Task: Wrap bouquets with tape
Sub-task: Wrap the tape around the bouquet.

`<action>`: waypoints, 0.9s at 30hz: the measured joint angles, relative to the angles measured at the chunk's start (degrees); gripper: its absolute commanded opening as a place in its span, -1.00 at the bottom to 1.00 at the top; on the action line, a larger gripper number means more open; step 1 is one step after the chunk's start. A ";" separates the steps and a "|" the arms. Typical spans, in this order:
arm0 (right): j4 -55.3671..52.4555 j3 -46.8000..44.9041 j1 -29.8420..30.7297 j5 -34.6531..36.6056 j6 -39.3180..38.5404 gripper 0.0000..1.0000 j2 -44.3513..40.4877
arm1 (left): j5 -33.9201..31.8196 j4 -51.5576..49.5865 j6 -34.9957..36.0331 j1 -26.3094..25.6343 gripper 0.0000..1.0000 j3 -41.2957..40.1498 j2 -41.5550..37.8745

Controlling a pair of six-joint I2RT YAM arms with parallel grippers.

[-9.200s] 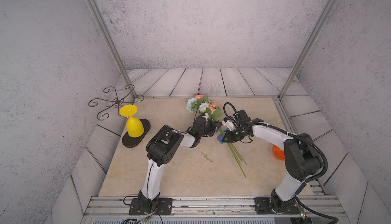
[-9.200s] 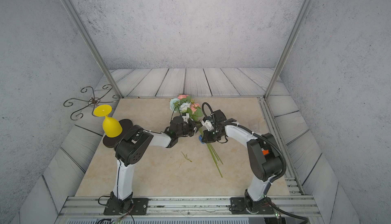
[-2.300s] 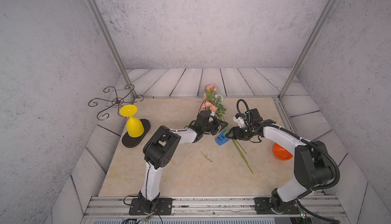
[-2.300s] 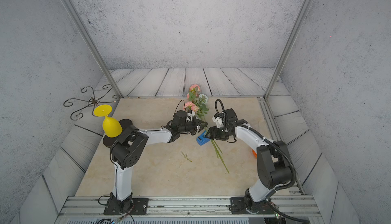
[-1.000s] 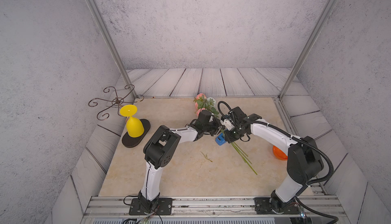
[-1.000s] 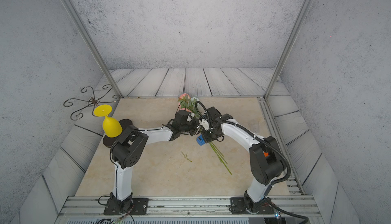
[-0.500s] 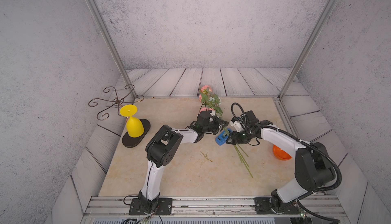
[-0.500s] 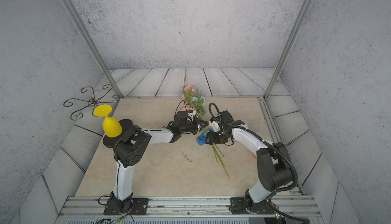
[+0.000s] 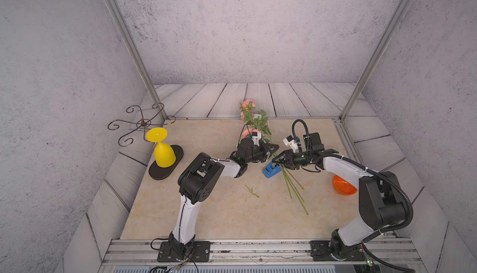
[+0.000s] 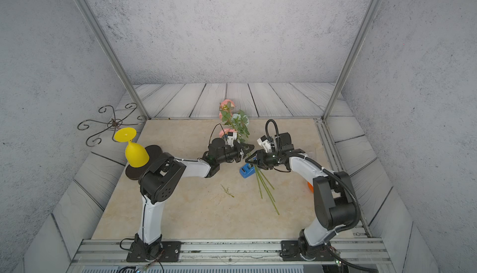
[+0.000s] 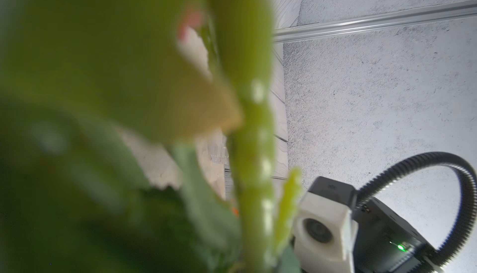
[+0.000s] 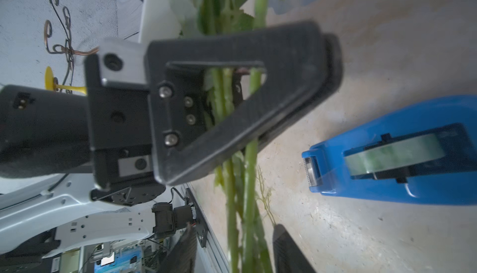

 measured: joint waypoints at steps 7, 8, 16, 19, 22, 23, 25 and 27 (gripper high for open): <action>4.20 -0.61 -1.05 -3.98 0.76 -1.00 2.34 | -2.16 3.37 -1.49 -0.20 -1.00 -0.39 1.55; 3.52 -0.42 -1.05 -3.74 -0.17 -1.00 2.34 | -2.16 3.41 -1.68 -0.22 -1.00 -0.39 1.55; -17.97 8.04 2.56 11.17 -15.04 -1.00 2.16 | -2.10 -5.51 0.00 -0.98 -0.53 -1.18 -0.59; -23.08 10.12 5.40 19.37 -18.93 -1.00 1.57 | -1.29 -13.42 3.06 -1.31 -0.38 -1.05 -2.21; -27.50 12.66 8.70 27.50 -21.81 -1.00 1.25 | -0.46 -20.02 4.79 -1.49 -0.25 0.20 -2.99; -28.63 13.53 9.99 30.16 -22.69 -1.00 1.25 | -0.15 -22.25 5.31 -1.51 -0.16 1.01 -3.08; -30.32 14.95 12.13 34.67 -24.28 -1.00 1.25 | 0.26 -26.58 5.92 -1.62 -0.07 2.89 -3.10; -31.36 15.91 13.73 38.05 -25.49 -1.00 1.25 | 0.55 -29.81 6.29 -1.64 -0.03 4.31 -3.17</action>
